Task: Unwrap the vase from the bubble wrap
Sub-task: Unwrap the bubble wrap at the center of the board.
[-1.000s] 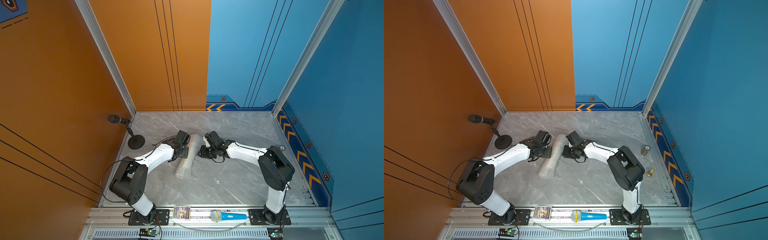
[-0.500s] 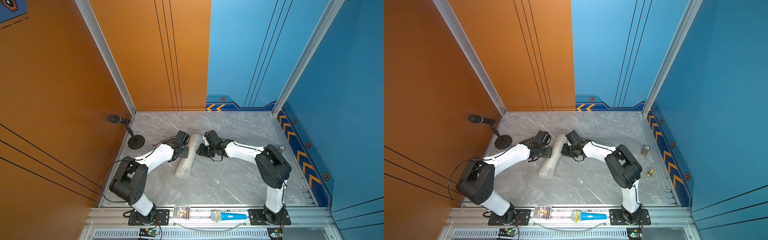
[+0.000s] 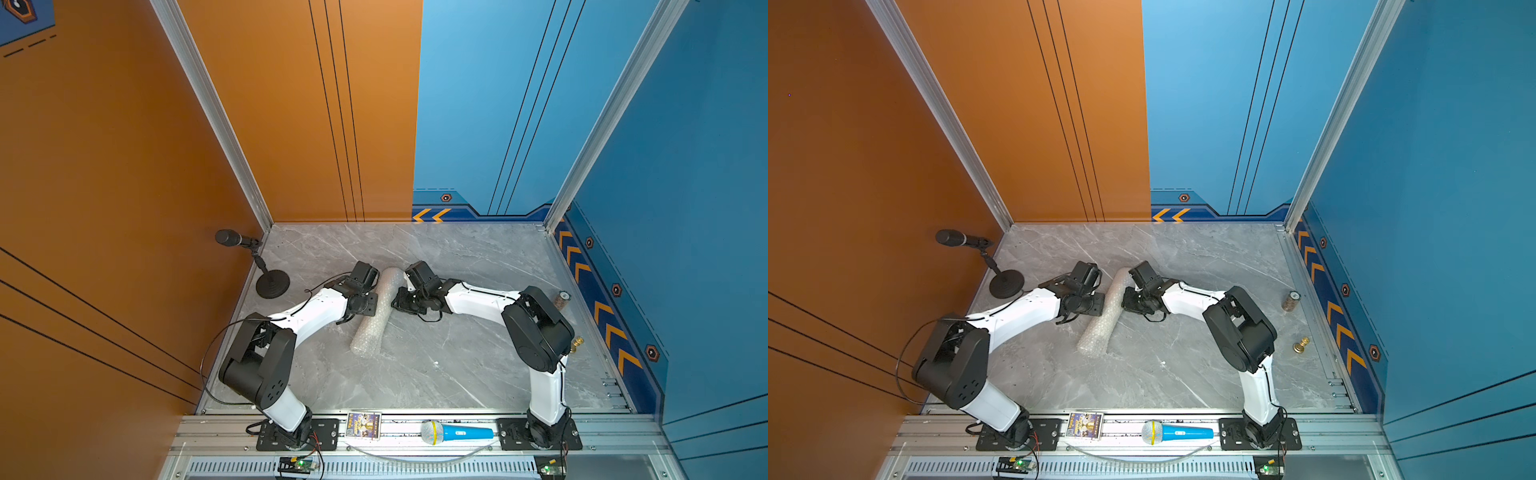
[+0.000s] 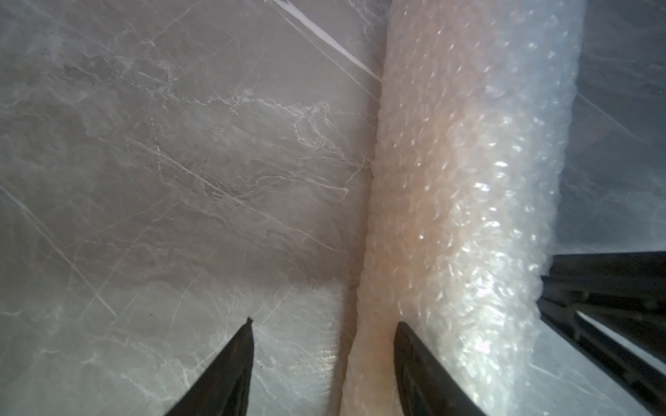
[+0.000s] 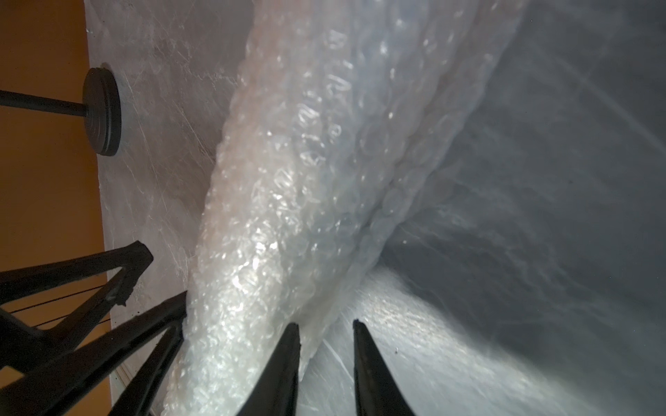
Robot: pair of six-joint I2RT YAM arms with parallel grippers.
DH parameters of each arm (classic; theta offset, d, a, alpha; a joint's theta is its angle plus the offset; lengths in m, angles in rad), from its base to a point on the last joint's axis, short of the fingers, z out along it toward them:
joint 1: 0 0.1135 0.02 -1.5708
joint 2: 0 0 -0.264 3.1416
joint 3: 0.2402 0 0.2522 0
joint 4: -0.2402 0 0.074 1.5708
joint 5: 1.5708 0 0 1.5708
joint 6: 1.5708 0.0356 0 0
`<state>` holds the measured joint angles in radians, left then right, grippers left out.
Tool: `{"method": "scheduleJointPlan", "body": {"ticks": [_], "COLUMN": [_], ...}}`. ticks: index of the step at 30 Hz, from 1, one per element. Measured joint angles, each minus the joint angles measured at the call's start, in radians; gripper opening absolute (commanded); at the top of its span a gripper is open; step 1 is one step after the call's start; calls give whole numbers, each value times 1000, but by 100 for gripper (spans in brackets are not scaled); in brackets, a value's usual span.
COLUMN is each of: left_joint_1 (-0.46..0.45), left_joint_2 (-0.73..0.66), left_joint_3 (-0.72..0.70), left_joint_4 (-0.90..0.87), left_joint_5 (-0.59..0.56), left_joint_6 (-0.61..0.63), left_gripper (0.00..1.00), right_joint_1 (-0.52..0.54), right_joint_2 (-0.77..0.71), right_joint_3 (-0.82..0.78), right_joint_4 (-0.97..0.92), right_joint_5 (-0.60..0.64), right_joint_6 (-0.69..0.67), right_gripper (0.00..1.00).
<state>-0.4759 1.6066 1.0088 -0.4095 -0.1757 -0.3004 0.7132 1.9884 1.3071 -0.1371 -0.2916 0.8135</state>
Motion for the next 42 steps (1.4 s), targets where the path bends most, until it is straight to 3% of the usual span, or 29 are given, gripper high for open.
{"method": "scheduleJointPlan", "body": {"ticks": [15,35,38,42], "left_joint_1": [6,-3,-26,-57], "left_joint_2": [0,-135,-135,-114], "left_joint_3": [-6,-8,26,76], "left_joint_4": [8,-36,-47,-48], "left_joint_5": [16,185,192,203], "left_joint_6": [-5,-23,-24,-27], "left_gripper": [62,64,64,65], "right_joint_1": [-8,-53,-53,-53], "right_joint_2": [28,-1,-6,-6], "right_joint_3": [39,49,50,50], "right_joint_4": [-33,-170,-170,-171], "right_joint_5": [3,53,52,51], "right_joint_6": [-11,-154,-162,-163], "right_gripper": [0,1,13,16]}}
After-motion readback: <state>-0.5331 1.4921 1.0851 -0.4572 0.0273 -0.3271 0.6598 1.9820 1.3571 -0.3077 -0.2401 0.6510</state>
